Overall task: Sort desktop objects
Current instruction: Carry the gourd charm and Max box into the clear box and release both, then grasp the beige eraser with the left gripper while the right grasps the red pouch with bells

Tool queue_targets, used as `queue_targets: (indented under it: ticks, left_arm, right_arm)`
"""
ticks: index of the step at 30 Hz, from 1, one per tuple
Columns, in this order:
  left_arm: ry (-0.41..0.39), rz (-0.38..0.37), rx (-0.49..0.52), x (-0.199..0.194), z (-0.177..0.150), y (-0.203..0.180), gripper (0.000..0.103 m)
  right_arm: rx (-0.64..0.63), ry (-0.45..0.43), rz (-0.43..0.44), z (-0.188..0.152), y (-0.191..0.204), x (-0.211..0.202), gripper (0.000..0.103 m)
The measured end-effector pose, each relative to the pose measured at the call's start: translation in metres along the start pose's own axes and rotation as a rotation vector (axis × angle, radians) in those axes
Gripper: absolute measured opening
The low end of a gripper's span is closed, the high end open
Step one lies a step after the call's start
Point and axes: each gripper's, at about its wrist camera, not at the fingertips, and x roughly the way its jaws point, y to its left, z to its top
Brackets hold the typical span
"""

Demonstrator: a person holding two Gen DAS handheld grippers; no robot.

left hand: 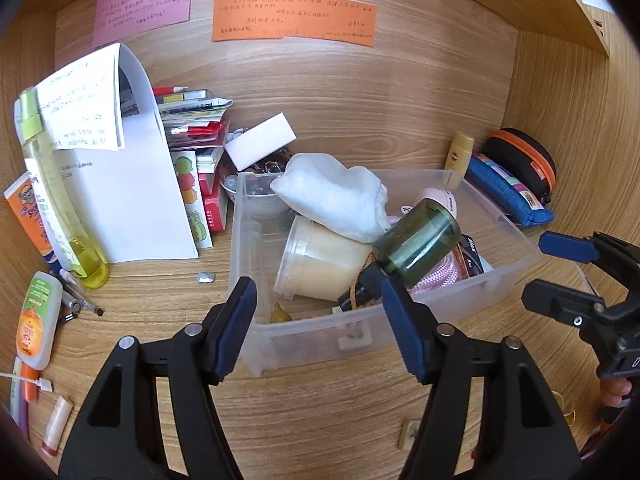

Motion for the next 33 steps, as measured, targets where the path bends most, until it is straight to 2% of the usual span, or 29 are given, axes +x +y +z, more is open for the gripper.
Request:
queue_targets:
  ticks: [10,16,18,25,33]
  left_arm:
    - [-0.021,-0.006,0.021,-0.031,-0.009,-0.014,0.071]
    - [-0.013,-0.003,0.033,-0.047,-0.021,-0.018,0.073]
    - [-0.007,0.000,0.030,-0.050,-0.025,-0.017,0.074]
    - [0.031,0.013,0.013,-0.056,-0.044,-0.014,0.076]
    - [0.112,-0.001,0.009,-0.050,-0.067,-0.016,0.076]
  right_arm:
    - [-0.023,0.048,-0.011,-0.023,0.005,-0.013,0.078]
    - [-0.041,0.076,0.033,-0.046,0.021,-0.023,0.078]
    - [-0.053,0.092,0.044,-0.054,0.028,-0.023,0.082]
    - [-0.059,0.146,0.070,-0.074,0.038,-0.018,0.082]
    - [-0.055,0.179,0.071,-0.086,0.044,-0.016,0.082]
